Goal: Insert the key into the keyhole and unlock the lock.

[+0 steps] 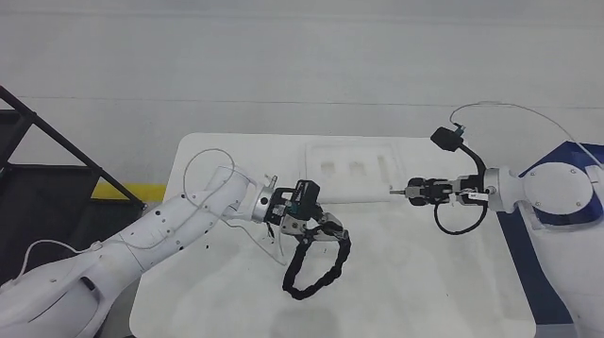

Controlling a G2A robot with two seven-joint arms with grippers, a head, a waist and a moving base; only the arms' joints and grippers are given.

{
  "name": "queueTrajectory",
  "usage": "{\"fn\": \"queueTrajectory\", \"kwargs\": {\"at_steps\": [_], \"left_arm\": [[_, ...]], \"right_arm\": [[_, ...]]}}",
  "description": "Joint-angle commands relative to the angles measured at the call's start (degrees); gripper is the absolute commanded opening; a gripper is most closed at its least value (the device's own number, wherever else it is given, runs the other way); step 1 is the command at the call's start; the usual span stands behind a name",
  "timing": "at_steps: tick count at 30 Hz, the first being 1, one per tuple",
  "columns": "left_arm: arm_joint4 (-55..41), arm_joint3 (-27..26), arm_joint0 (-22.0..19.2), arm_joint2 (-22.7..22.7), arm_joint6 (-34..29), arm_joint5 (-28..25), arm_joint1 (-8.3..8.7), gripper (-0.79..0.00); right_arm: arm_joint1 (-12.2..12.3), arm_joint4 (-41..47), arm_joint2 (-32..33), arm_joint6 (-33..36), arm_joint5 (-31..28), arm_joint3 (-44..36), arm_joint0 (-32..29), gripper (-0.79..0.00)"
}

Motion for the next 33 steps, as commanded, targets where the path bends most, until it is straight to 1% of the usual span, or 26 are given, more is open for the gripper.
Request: {"fn": "queueTrajectory", "kwargs": {"at_steps": [1, 6, 12, 29, 30, 32, 33], "left_arm": [[-0.3, 0.5, -1.5, 1.1, 1.2, 0.0, -1.24, -0.785], [-0.4, 3.7, -4.4, 2.5, 3.4, 0.0, -3.98, -0.785], [-2.3, 9.8, -5.5, 3.3, 5.3, 0.0, -7.76, -0.785], [-2.3, 9.8, -5.5, 3.3, 5.3, 0.0, -7.76, -0.785], [-2.3, 9.8, -5.5, 3.3, 5.3, 0.0, -7.76, -0.785], [-2.3, 9.8, -5.5, 3.3, 5.3, 0.0, -7.76, -0.785], [-2.3, 9.8, -5.5, 3.3, 5.3, 0.0, -7.76, -0.785]], "right_arm": [[0.1, 0.1, 0.0, 0.3, 1.9, -1.1, -0.3, -0.785], [0.6, 0.0, 0.9, 0.7, 5.3, -4.0, -2.0, -0.785], [1.3, -0.5, 3.8, -0.6, 8.3, -6.6, -4.5, -0.785], [1.3, -0.5, 3.8, -0.6, 8.3, -6.6, -4.5, -0.785], [1.3, -0.1, 3.6, -1.4, 8.3, -6.2, -5.0, -0.785], [1.4, -0.1, 3.5, -1.3, 9.3, -5.4, -5.1, -0.785], [1.5, -0.4, 3.3, -0.1, 10.6, -5.0, -5.0, -0.785]]}}
